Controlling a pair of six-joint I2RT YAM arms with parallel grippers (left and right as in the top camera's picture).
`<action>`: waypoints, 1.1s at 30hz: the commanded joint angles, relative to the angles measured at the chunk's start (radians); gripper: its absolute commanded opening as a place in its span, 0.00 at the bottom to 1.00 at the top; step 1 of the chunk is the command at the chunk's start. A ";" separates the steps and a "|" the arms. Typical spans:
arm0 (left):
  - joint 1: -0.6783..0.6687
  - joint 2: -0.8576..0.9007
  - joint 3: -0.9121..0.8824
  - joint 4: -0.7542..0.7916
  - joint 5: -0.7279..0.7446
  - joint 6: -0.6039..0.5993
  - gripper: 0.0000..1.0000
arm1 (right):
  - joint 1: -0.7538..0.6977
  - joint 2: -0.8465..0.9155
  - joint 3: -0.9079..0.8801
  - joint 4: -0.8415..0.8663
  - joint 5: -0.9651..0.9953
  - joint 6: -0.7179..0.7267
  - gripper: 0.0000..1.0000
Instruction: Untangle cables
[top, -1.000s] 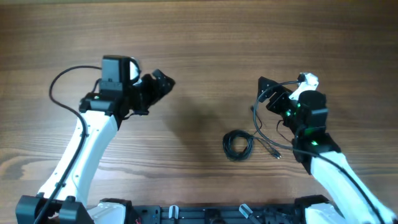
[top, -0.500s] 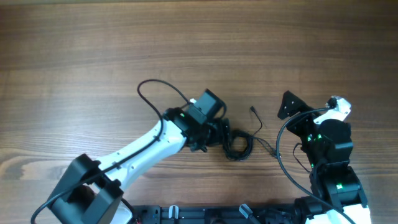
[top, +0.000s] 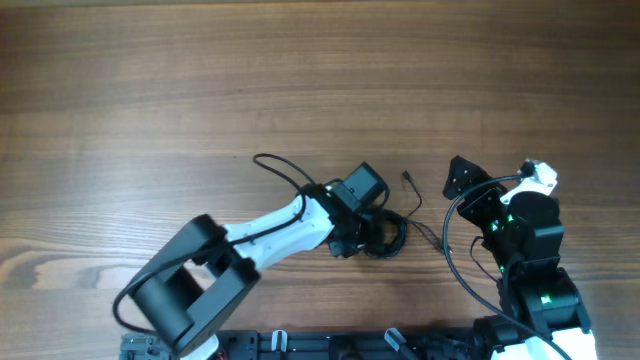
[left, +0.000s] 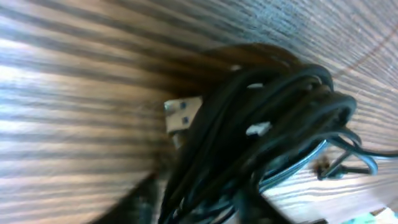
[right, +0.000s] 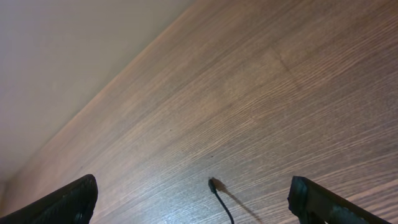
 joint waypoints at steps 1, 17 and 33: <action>0.036 0.022 0.002 0.009 0.069 0.057 0.04 | 0.000 -0.010 0.013 0.000 -0.074 0.006 1.00; 0.431 0.001 0.214 -0.347 -0.394 0.474 1.00 | 0.000 0.089 0.012 0.006 -0.212 0.040 1.00; 0.220 0.137 0.208 -0.291 -0.307 -0.431 0.56 | 0.000 0.339 0.012 0.216 -0.369 0.110 1.00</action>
